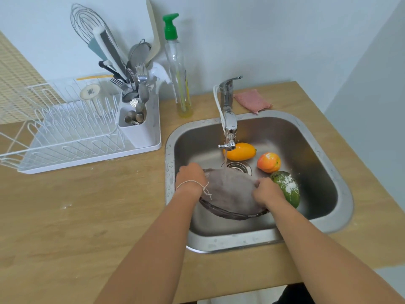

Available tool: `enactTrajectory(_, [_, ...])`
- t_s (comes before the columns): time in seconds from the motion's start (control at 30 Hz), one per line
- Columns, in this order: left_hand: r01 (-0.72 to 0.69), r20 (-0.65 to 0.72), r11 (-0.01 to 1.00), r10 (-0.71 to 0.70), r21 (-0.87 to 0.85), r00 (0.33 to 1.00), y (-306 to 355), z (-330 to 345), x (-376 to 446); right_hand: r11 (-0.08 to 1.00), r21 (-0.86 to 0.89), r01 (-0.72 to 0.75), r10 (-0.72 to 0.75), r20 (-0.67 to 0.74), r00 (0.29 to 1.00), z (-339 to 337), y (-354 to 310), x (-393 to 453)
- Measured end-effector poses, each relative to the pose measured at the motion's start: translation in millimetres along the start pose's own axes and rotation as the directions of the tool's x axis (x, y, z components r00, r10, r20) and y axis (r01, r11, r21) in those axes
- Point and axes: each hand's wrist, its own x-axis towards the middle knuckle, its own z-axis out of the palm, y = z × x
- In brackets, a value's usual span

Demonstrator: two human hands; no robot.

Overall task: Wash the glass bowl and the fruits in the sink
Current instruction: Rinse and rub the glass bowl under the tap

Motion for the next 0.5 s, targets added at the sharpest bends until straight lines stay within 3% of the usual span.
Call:
enactTrajectory(0.17, [0.0,0.128,0.997,0.01,-0.08,0.992,12,-5,3,0.999,-0.03,-0.037,0.037,0.003,0.999,-39,4,-16])
enactTrajectory(0.37, [0.019,0.176,0.94,0.044,-0.342,0.983,25,34,-9,0.989,-0.125,-0.077,0.036,-0.298,0.954,-96,-8,-36])
enactTrajectory(0.5, [0.06,0.165,0.829,0.039,-0.557,0.985,33,46,-14,0.99,-0.102,0.095,-0.134,-0.518,0.845,-115,-9,-39])
